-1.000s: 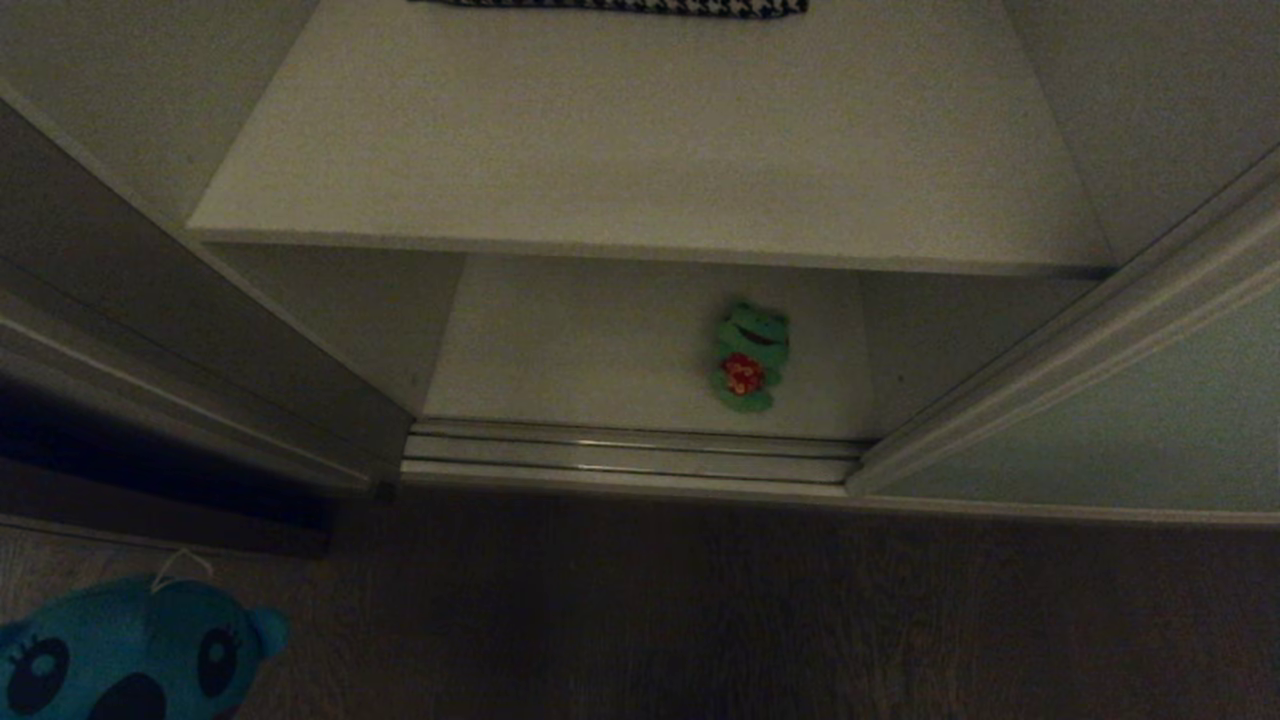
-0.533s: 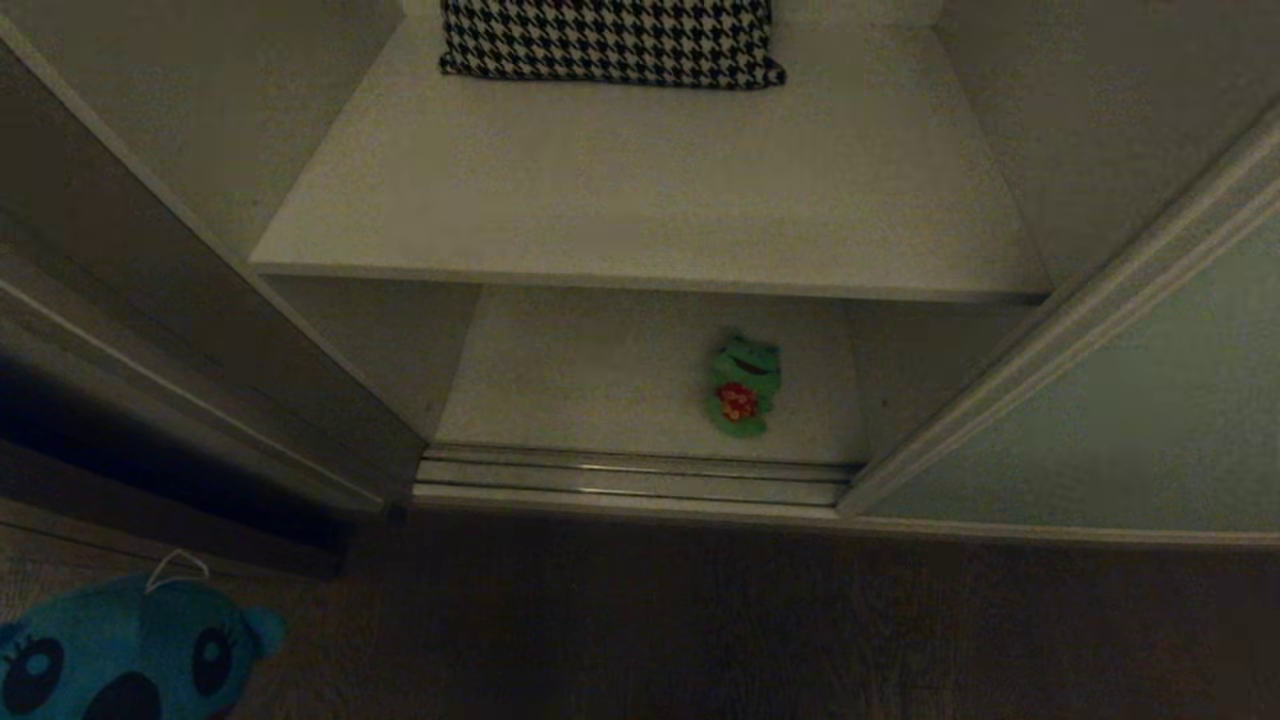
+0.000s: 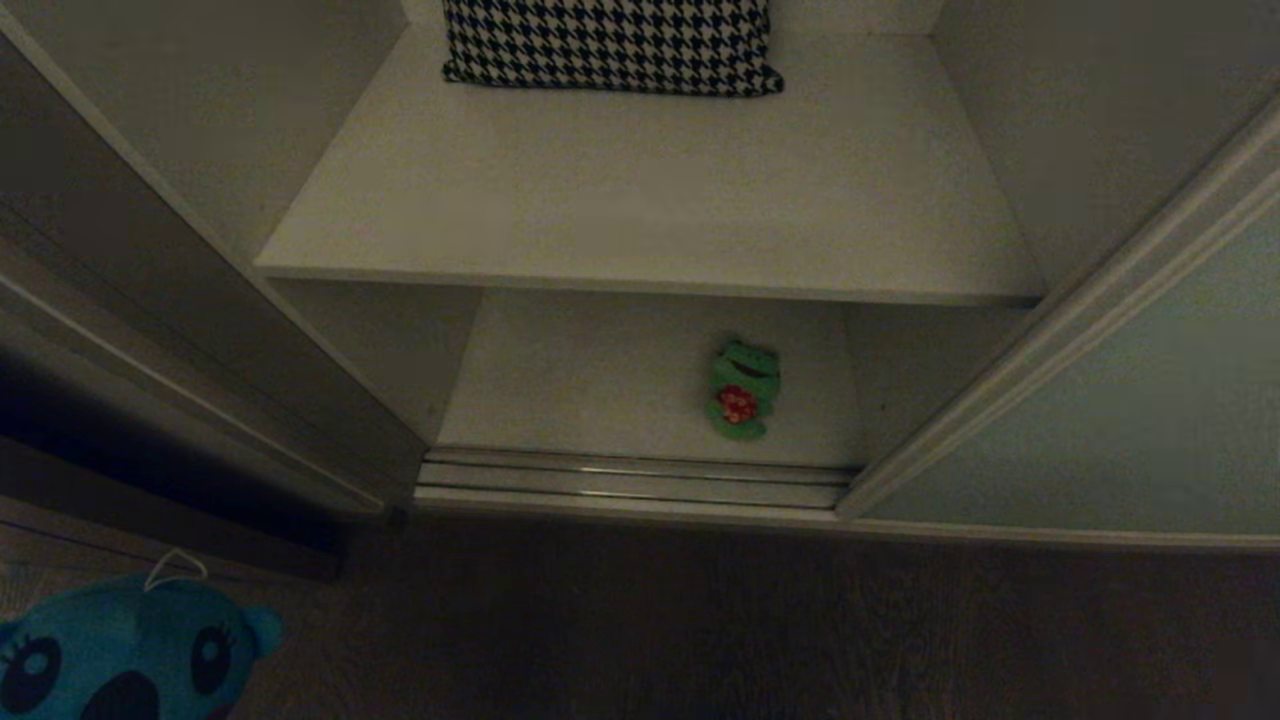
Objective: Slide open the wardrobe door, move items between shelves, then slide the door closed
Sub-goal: Place the blue doll on the higher shelf
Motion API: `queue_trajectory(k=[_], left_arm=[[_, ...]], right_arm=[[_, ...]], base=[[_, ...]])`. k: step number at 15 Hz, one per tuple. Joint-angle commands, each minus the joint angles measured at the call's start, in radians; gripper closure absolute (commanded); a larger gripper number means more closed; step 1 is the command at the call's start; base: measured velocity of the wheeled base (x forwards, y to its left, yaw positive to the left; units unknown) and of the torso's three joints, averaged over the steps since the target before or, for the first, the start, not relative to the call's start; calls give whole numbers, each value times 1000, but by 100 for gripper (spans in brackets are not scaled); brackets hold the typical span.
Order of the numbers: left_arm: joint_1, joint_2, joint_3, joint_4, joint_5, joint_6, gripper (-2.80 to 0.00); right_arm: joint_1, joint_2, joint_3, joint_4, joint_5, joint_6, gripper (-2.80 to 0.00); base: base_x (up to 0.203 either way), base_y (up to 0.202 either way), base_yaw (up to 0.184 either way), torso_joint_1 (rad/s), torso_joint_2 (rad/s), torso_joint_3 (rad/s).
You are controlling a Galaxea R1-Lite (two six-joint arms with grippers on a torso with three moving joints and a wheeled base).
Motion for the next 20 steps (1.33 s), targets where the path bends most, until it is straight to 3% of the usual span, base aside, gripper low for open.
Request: queue_trajectory(k=[1,5,7,13,17,20], left_arm=[[0,2,-5,-35,-1,-1,0],[1,20,-185,-79,-25,-10,0],[1,148,-260,-95,-36,-16,0],[-1,895,-690,-198,-54,-51,0],[-8,1411,-1074,-349,-62,-59,0],[-23,1690,-1371,-413,-66,-98,0]], right_arm=[[0,-3,0,-1,0,0,0],[0,-3,0,-1,0,0,0],[0,-3,0,-1,0,0,0],[0,-3,0,-1,0,0,0],[0,-3,0,-1,0,0,0],[0,-3,0,-1,0,0,0]], base=[[0,0,0,0,0,0],[0,0,0,0,0,0],[0,0,0,0,0,0],[0,0,0,0,0,0],[0,0,0,0,0,0],[0,0,0,0,0,0]])
